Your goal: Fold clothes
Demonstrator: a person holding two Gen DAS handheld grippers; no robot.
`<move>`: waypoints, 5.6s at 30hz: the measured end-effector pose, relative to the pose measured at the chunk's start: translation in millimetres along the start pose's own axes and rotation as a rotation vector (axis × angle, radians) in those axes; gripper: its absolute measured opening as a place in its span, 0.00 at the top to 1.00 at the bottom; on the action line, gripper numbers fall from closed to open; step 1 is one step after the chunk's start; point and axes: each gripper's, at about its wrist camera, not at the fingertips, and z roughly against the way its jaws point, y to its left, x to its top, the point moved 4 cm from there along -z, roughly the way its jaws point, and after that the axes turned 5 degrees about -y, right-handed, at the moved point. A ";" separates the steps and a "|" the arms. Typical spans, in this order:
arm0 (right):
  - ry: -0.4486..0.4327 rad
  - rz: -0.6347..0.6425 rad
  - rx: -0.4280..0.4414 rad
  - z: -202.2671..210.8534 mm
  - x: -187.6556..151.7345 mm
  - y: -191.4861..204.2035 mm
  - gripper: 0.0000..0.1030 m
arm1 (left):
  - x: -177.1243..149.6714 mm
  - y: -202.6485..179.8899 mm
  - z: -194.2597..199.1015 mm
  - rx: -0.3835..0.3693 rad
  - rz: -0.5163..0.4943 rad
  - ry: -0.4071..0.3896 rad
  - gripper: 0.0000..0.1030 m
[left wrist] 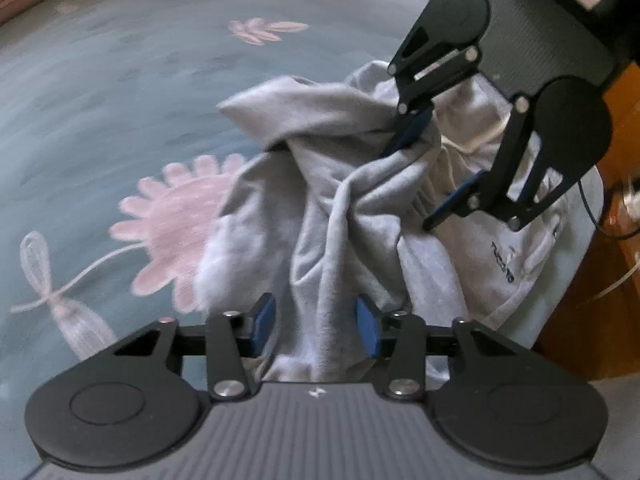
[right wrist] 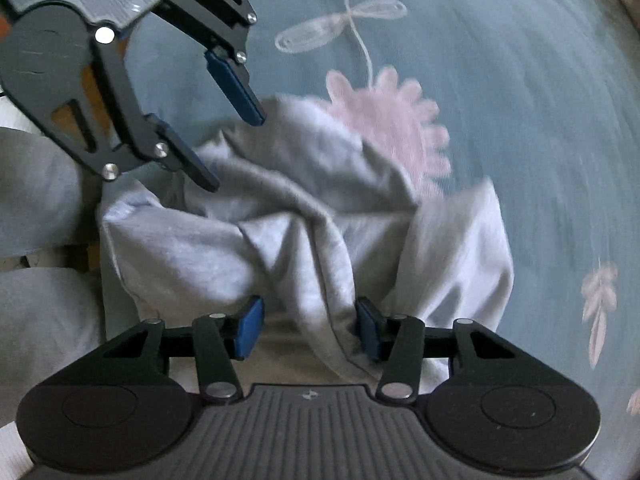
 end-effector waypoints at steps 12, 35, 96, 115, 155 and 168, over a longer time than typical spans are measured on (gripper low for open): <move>-0.196 -0.260 -0.078 12.4 -53.2 -0.6 0.45 | 2.5 -28.2 -6.8 0.015 -0.191 0.074 0.96; -0.559 -0.944 -0.422 48.2 -104.7 1.2 0.22 | 140.8 93.4 43.6 0.364 -0.049 -0.227 0.97; -0.494 -1.100 -0.336 6.6 -52.1 -1.0 0.22 | 64.1 215.9 3.9 0.354 0.550 -0.278 0.78; -0.487 -1.102 -0.352 7.6 -61.4 -3.5 0.22 | 119.0 293.8 49.0 0.668 0.328 -0.248 0.64; -0.648 -1.048 -0.359 6.9 30.3 -98.9 0.16 | 43.5 295.2 -1.2 0.208 1.336 -0.539 0.55; -0.637 -1.057 -0.372 2.1 36.4 -121.4 0.16 | 95.5 348.3 75.5 0.562 1.008 -0.546 0.95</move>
